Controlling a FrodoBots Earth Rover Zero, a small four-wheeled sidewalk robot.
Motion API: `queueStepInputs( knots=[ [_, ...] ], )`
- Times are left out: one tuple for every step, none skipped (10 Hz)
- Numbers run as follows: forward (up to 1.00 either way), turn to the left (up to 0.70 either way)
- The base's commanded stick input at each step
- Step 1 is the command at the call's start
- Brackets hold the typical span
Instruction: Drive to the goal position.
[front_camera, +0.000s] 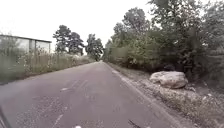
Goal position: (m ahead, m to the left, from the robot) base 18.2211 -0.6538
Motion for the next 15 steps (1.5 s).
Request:
queueStepInputs(
  knots=[
    [0.07,0.0],
    [0.07,0.0],
    [0.07,0.0],
    [0.07,0.0],
    [0.07,0.0],
    [0.07,0.0],
    [0.07,0.0],
    [0.07,0.0],
    [0.07,0.0],
    [0.07,0.0],
    [0.07,0.0],
    [0.07,0.0],
    [0.07,0.0],
    [0.07,0.0],
    [0.07,0.0]
  ],
)
